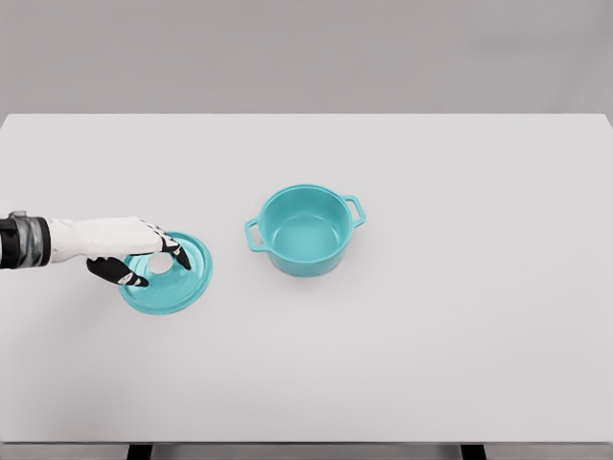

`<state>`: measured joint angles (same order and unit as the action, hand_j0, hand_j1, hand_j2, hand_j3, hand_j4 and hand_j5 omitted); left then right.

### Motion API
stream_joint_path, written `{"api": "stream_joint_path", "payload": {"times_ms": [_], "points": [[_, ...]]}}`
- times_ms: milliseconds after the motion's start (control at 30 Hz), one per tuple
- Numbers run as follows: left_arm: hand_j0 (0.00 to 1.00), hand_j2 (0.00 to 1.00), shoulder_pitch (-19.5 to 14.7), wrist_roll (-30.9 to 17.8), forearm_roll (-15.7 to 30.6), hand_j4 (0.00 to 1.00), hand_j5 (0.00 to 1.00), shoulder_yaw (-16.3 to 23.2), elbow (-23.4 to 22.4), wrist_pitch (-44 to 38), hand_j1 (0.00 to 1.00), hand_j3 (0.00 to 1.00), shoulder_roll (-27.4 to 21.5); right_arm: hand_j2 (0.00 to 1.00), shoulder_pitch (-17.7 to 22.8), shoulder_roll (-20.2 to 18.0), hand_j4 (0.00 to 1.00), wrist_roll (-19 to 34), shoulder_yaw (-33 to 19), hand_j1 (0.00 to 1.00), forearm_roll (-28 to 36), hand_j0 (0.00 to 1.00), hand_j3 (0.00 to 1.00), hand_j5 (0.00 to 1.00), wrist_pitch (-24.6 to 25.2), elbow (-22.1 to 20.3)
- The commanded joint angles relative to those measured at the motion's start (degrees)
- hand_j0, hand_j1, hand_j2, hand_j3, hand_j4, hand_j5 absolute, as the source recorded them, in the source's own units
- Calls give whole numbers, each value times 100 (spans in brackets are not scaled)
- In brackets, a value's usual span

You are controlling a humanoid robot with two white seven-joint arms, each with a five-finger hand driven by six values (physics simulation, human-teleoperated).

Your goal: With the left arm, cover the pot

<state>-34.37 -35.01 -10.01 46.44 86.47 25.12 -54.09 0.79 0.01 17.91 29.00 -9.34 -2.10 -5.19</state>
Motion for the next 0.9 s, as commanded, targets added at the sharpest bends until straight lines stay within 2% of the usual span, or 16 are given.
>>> {"api": "stream_joint_path", "payload": {"times_ms": [0, 333, 700, 800, 867], "points": [[69, 69, 0, 1, 25, 69, 69, -3, 2, -7, 69, 69, -5, 100, 0, -1, 100, 2, 1, 100, 2, 100, 100, 100, -1, 0], [55, 55, 0, 1, 25, 55, 55, -3, 2, 10, 55, 55, -5, 100, 0, -1, 100, 2, 1, 100, 2, 100, 100, 100, -1, 0], [44, 44, 0, 1, 25, 44, 44, -3, 19, 37, 44, 44, -5, 100, 0, -1, 100, 2, 1, 100, 2, 100, 100, 100, -1, 0], [44, 44, -53, 1, 34, 44, 44, -3, 37, 45, 44, 44, 4, 100, 0, -1, 100, 2, 1, 100, 2, 100, 100, 100, -1, 0], [40, 40, -105, 1, 34, 40, 40, -3, 54, 54, 40, 40, -5, 100, 0, -1, 100, 2, 1, 100, 2, 100, 100, 100, -1, 0]]}}
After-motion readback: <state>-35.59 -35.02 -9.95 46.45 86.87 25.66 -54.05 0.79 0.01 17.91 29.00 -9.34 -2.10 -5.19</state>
